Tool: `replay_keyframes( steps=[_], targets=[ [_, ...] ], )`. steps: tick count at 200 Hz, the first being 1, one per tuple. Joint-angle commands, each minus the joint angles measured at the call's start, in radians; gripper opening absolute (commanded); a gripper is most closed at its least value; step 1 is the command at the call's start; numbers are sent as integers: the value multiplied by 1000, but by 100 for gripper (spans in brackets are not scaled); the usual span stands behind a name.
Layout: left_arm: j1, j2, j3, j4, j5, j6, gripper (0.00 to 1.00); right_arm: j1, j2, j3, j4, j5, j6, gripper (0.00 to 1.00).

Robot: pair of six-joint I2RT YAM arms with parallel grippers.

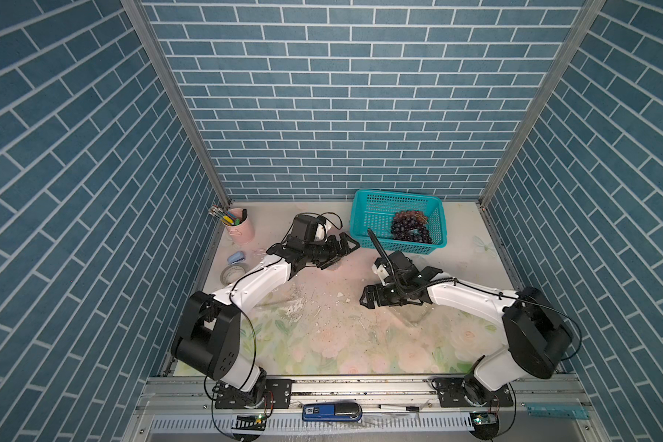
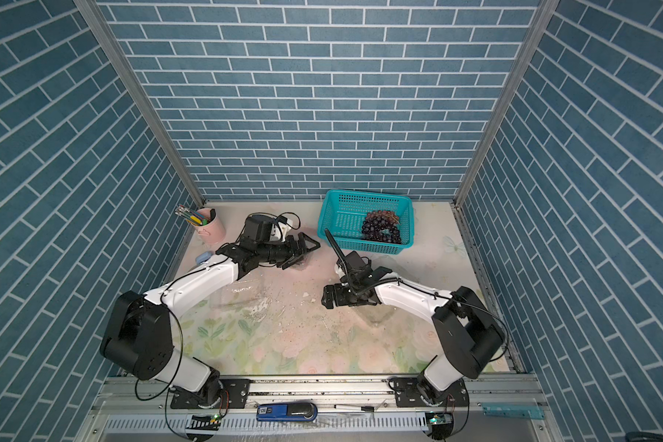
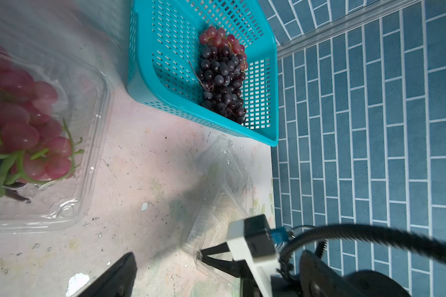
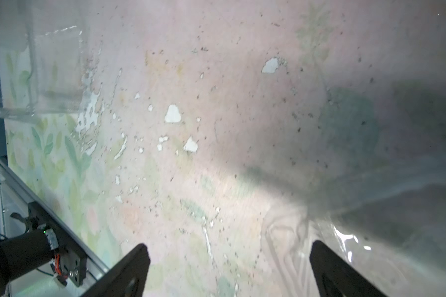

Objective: Pack grapes into containers
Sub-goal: Adjust the packing box at the center of the board.

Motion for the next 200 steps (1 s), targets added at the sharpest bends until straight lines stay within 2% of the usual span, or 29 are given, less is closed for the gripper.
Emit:
replay_keyframes(
  steps=[1, 19, 40, 78, 99, 121, 150, 200],
  targets=[
    [-8, 16, -13, -8, 18, 17, 99, -48, -218, -12, -172, 158, -50, 98],
    [-46, 58, 15, -12, 20, 32, 99, -175, -366, -49, -257, 201, 54, 98],
    [-114, 128, 75, -48, 12, 68, 100, -291, -428, -97, -385, 234, 153, 98],
    [-196, 233, 113, -23, 17, 67, 100, -333, -488, -186, -427, 225, 226, 98],
    [-226, 274, 121, -5, 23, 60, 100, -341, -532, -257, -345, 159, 284, 98],
    [-252, 316, 117, 53, 50, 20, 100, -344, -532, -338, -186, 34, 336, 98],
    [-254, 325, 85, 115, 55, -20, 100, -343, -455, -346, -62, 7, 300, 98],
    [-251, 311, 64, 120, 44, -24, 100, -344, -219, -182, -100, 39, 96, 98]
  ],
)
